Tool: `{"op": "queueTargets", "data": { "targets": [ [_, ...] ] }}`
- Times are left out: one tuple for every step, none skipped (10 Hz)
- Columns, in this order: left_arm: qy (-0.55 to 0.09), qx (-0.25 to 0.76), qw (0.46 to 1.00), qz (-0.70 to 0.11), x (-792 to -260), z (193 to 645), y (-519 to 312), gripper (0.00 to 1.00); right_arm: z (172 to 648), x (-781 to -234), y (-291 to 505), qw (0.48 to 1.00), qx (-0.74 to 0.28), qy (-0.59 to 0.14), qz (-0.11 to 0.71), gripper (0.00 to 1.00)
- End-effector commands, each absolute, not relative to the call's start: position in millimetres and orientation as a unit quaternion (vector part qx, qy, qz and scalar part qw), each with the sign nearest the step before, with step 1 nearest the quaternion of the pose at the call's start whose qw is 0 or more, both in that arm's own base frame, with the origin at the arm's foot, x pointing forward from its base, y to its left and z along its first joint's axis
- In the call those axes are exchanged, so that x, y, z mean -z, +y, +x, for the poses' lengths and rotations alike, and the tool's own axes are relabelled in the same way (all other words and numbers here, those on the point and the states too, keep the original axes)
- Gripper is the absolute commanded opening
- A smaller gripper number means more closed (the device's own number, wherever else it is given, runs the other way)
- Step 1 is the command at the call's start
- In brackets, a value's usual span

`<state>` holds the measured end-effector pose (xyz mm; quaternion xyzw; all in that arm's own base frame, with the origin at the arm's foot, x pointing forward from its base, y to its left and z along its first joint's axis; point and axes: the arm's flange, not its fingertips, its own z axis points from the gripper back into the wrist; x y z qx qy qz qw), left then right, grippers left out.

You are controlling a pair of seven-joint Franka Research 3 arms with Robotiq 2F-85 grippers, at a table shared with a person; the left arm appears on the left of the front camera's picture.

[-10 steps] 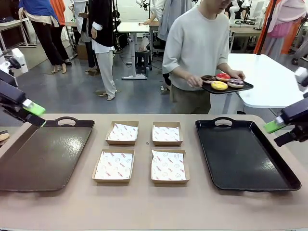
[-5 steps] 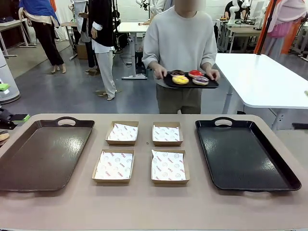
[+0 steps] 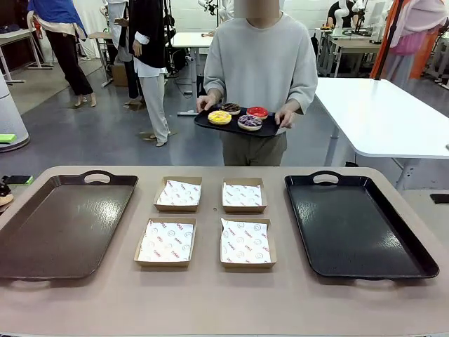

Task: Individually package the donuts and arrange them on the tray.
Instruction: Pick up one Paper togo box.

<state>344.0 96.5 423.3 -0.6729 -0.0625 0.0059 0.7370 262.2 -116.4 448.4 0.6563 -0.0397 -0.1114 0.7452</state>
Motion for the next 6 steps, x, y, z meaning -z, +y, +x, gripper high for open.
{"op": "queueTargets", "data": {
  "targets": [
    [-0.06,-0.023,0.774,-0.63,-428.1,334.8,93.6,1.0,242.3,-438.1,-98.0,0.778,0.082,-0.023,0.623,1.0],
    [-0.067,-0.034,0.789,-0.61,-426.8,335.0,98.5,1.0,240.6,-435.3,-96.8,0.788,0.08,-0.011,0.61,1.0],
    [-0.071,-0.038,0.793,-0.603,-426.2,335.4,100.6,1.0,239.0,-433.5,-95.4,0.792,0.079,-0.004,0.605,1.0],
    [-0.071,-0.039,0.794,-0.602,-426.9,335.2,98.0,1.0,237.3,-431.0,-94.2,0.794,0.079,0.001,0.602,1.0],
    [-0.071,-0.037,0.793,-0.604,-426.7,335.7,97.3,1.0,236.3,-429.1,-93.4,0.791,0.082,0.001,0.606,1.0],
    [-0.063,-0.017,0.79,-0.61,-429.1,334.1,91.4,1.0,236.1,-432.3,-89.2,0.791,0.078,-0.017,0.606,1.0]
  ]
}}
